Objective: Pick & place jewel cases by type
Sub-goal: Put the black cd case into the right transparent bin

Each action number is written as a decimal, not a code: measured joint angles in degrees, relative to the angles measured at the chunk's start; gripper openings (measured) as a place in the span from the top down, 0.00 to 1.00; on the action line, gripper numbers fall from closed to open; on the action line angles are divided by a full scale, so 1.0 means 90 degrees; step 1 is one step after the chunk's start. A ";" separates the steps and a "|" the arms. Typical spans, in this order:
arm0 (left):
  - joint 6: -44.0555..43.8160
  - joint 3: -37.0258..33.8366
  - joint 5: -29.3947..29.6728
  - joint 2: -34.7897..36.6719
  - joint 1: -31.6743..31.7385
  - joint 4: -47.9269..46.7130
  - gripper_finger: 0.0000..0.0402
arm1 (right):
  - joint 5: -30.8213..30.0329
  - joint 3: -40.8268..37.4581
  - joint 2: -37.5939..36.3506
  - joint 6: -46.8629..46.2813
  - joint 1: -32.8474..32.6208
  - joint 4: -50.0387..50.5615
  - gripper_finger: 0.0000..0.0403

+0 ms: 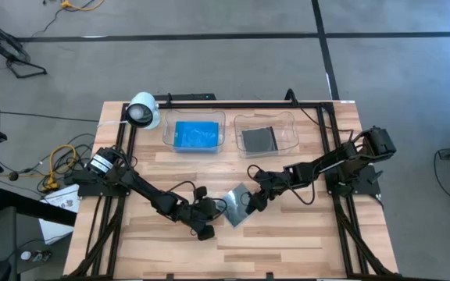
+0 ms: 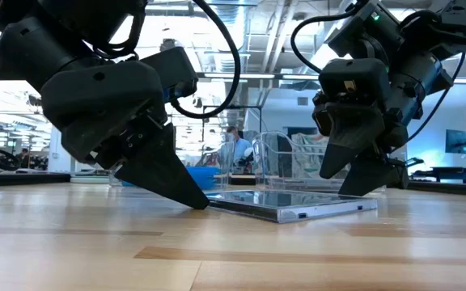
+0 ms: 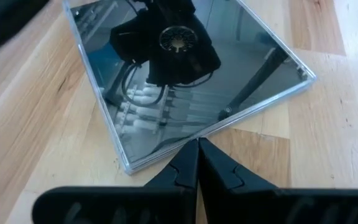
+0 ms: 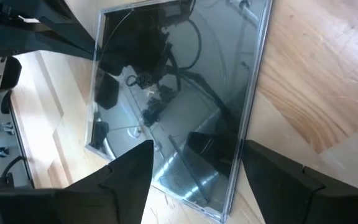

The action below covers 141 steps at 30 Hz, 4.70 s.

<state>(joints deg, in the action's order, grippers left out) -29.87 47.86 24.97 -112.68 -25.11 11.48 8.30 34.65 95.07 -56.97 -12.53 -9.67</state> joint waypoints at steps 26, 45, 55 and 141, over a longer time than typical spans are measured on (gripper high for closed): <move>-0.0342 -0.0058 -0.0303 0.0034 0.0027 -0.0039 1.00 | 0.0177 -0.0039 -0.0505 0.0182 -0.0451 -0.0222 0.40; -0.0287 -0.0058 -0.0271 0.0034 0.0013 -0.0044 1.00 | 0.0016 -0.0034 -0.0532 0.0179 -0.0753 -0.0620 0.40; 0.0010 -0.0068 -0.0273 0.0034 0.0010 0.0012 1.00 | -0.0011 -0.0014 -0.0546 0.0219 -0.0898 -0.0834 0.41; 0.0256 -0.0141 -0.0344 -0.0043 -0.0055 0.0792 1.00 | -0.1143 -0.0002 -0.1260 0.0476 -0.0847 -0.0719 0.77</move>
<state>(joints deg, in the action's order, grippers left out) -27.56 46.59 21.87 -113.07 -25.61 18.61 -1.99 34.63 83.72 -52.69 -20.15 -16.15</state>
